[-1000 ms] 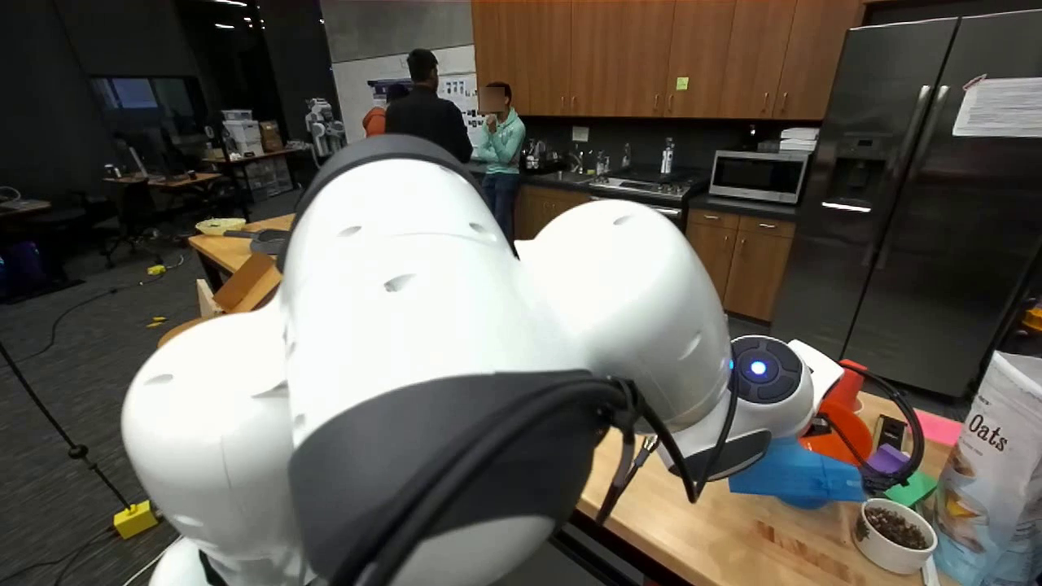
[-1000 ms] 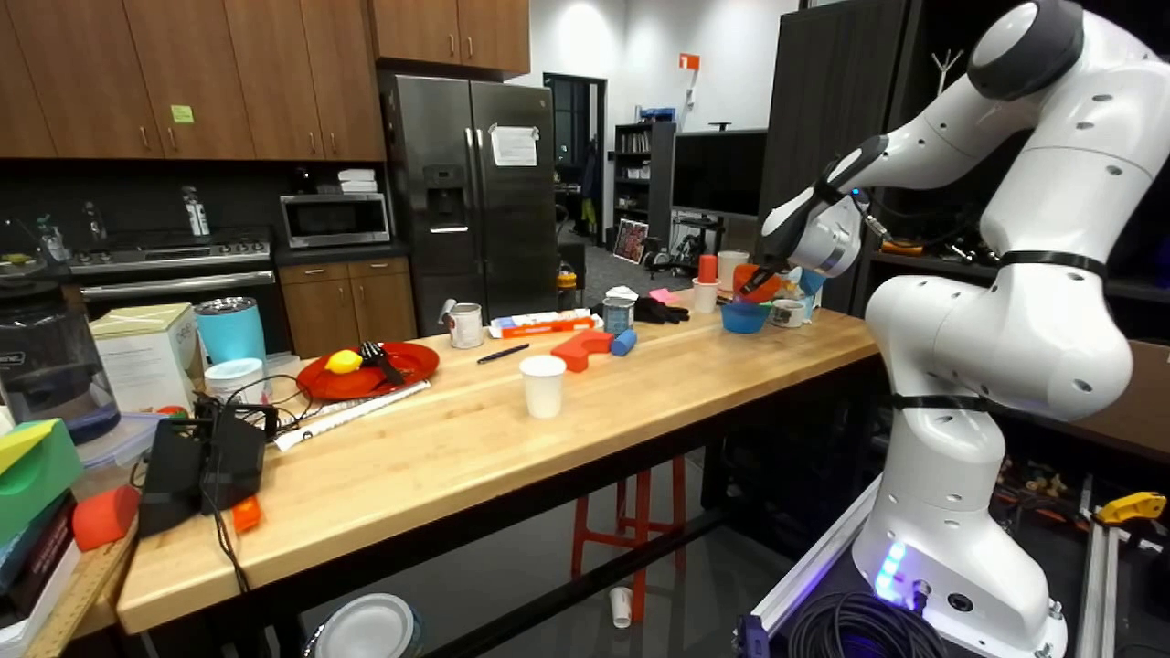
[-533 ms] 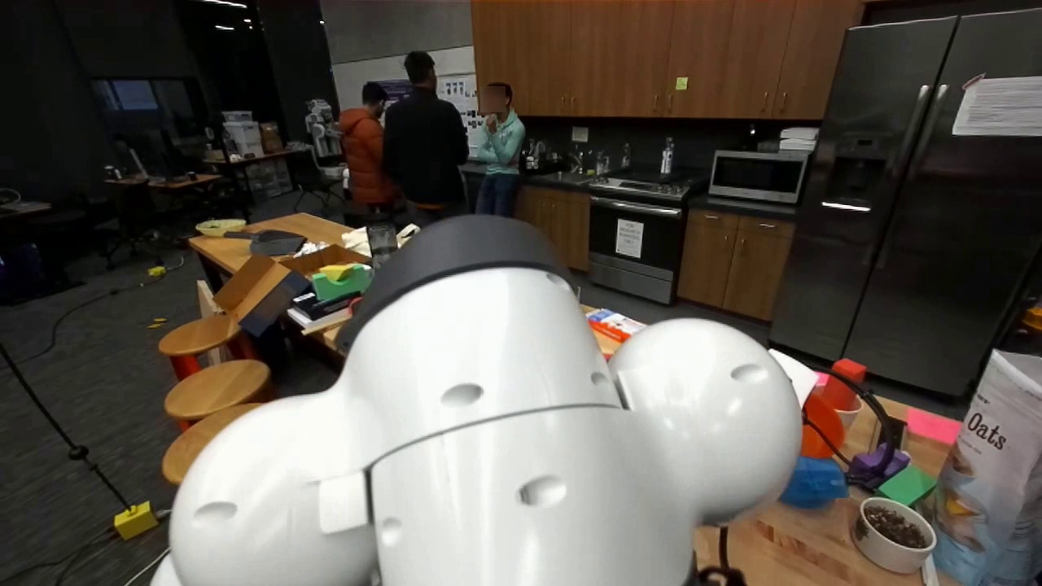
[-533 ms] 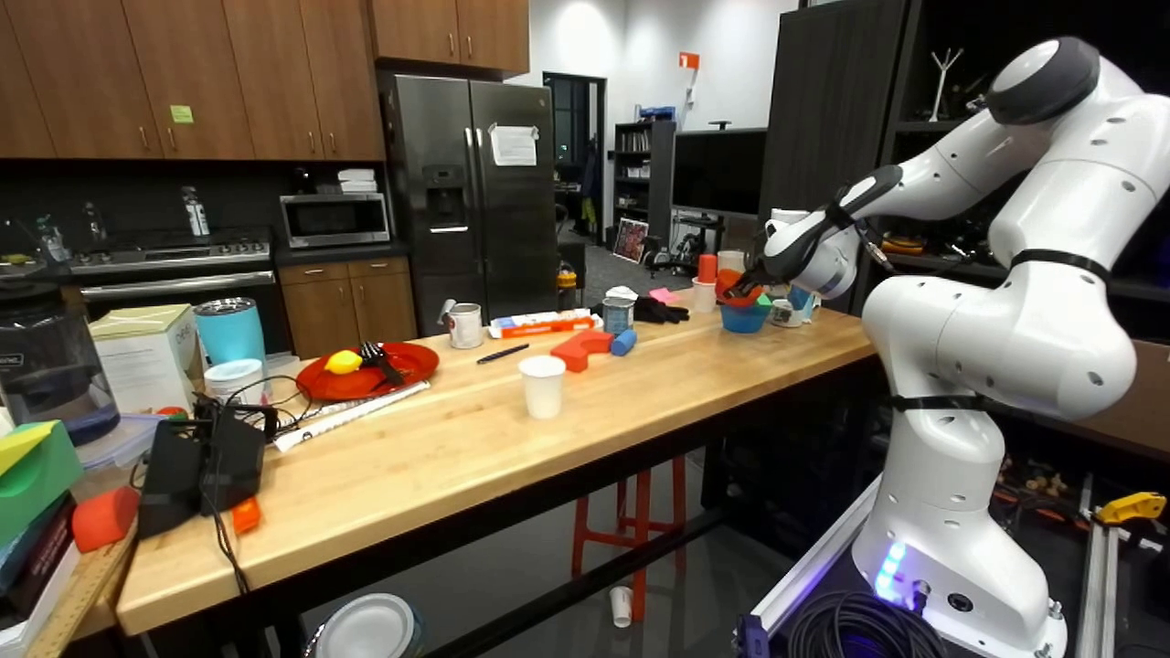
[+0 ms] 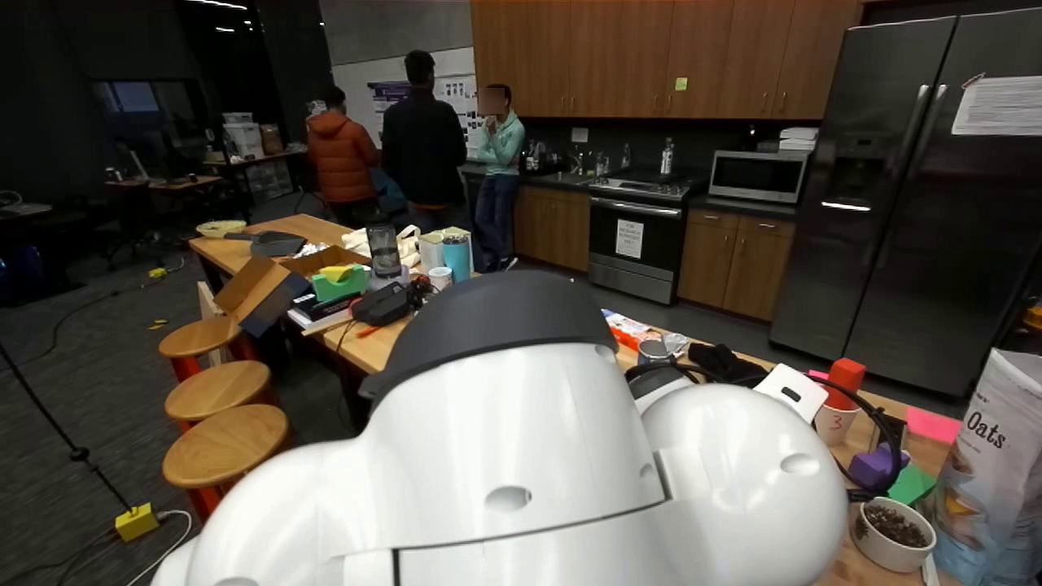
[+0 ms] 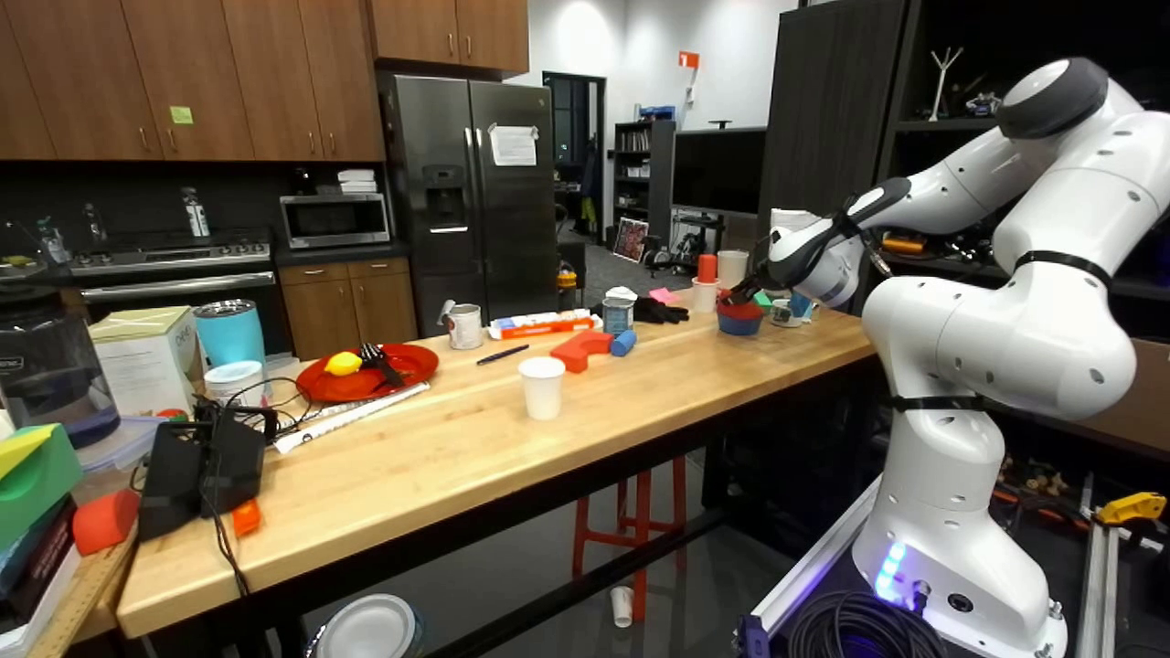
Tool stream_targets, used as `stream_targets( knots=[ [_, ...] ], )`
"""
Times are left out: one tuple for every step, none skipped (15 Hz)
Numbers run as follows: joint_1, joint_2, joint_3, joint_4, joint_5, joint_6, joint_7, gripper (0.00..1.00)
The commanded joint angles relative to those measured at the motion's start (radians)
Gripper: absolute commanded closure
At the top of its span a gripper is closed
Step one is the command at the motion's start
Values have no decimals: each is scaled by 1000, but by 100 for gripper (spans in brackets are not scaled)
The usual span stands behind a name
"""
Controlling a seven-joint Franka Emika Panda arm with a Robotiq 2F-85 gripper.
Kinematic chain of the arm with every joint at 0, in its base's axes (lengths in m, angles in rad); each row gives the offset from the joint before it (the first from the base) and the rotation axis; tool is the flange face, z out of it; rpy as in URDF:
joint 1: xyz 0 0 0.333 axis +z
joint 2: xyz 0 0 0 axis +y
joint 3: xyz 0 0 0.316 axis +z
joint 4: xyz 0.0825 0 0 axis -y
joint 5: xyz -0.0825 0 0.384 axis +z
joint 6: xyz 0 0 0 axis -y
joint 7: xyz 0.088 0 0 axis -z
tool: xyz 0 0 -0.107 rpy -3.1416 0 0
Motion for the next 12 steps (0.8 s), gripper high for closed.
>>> stream_targets(
  knots=[
    [6, 4, -5, 15, -12, -1, 8, 20],
    [8, 12, -4, 15, -8, -3, 13, 14],
    [8, 19, -3, 13, -5, -3, 17, 6],
    [7, 23, -2, 14, -2, -12, 21, 2],
    [5, 25, 0, 17, 0, -25, 25, 0],
    [7, 33, 0, 18, 5, -38, 30, 0],
    [9, 37, 1, 20, 12, -61, 39, 6],
    [12, 42, -1, 23, 16, -81, 45, 25],
    [9, 37, 2, 28, 18, -116, 54, 27],
    [10, 39, 3, 29, 20, -139, 65, 31],
    [12, 44, 1, 31, 23, -160, 78, 40],
    [13, 46, 0, 35, 21, -178, 90, 47]
  ],
)
